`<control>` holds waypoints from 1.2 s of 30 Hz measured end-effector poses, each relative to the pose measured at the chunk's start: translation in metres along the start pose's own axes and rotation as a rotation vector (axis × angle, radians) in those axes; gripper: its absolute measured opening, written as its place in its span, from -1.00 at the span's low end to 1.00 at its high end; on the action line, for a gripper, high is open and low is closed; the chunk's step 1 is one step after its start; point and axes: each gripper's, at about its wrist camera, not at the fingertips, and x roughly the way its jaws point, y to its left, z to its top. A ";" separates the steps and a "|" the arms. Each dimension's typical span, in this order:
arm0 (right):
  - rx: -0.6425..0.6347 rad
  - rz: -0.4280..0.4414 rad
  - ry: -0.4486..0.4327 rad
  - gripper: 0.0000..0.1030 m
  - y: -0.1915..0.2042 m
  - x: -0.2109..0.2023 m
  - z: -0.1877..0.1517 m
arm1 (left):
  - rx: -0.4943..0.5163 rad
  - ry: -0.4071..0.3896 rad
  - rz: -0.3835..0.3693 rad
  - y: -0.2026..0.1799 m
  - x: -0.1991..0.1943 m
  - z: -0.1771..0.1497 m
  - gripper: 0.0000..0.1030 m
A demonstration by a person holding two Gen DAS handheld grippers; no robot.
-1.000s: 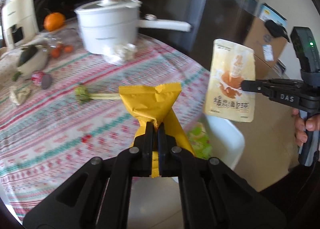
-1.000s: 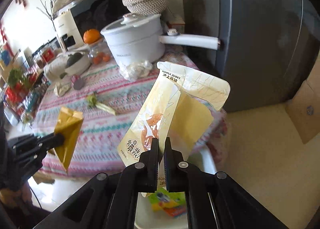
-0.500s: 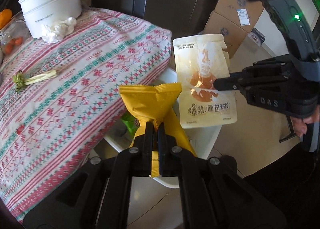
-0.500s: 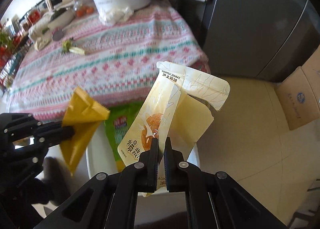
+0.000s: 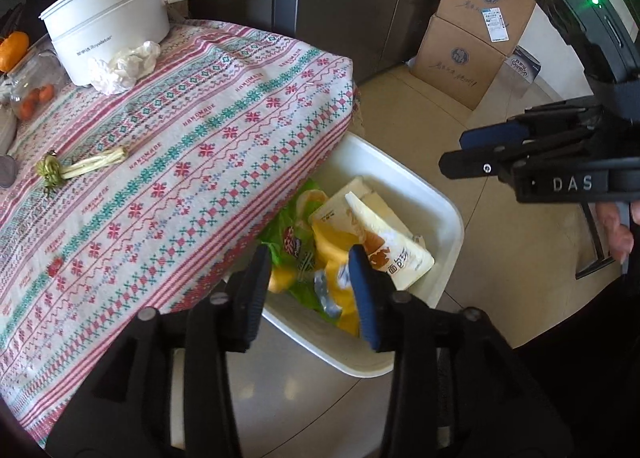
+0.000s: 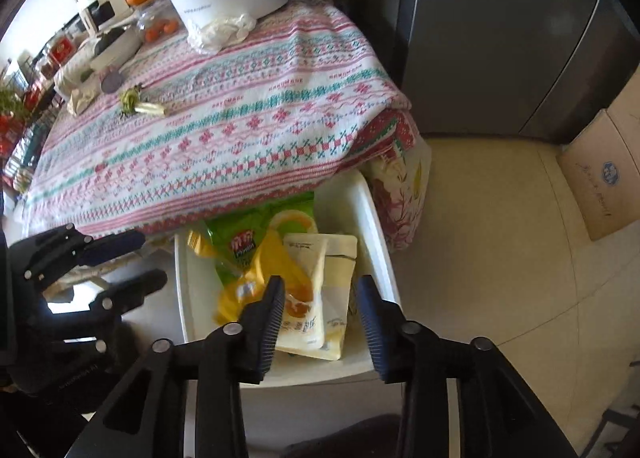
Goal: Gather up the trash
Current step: 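Carry both bags over the white bin and open both grippers, then grasp the green vegetable stalk on the cloth with the left gripper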
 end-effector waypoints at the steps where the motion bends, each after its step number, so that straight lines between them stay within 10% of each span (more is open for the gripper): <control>1: 0.001 0.003 -0.005 -0.22 0.000 -0.001 0.001 | 0.000 -0.002 0.003 0.001 -0.001 0.000 -0.09; 16: 0.027 0.025 -0.073 0.16 0.005 -0.019 0.018 | -0.114 -0.044 0.107 0.048 -0.029 0.013 0.49; 28: -0.021 0.038 -0.098 0.41 0.048 -0.010 0.053 | -0.413 -0.051 0.358 0.166 -0.028 0.027 0.56; 36: -0.052 0.023 -0.097 0.41 0.075 0.012 0.078 | -0.594 -0.126 0.381 0.233 -0.001 0.038 0.48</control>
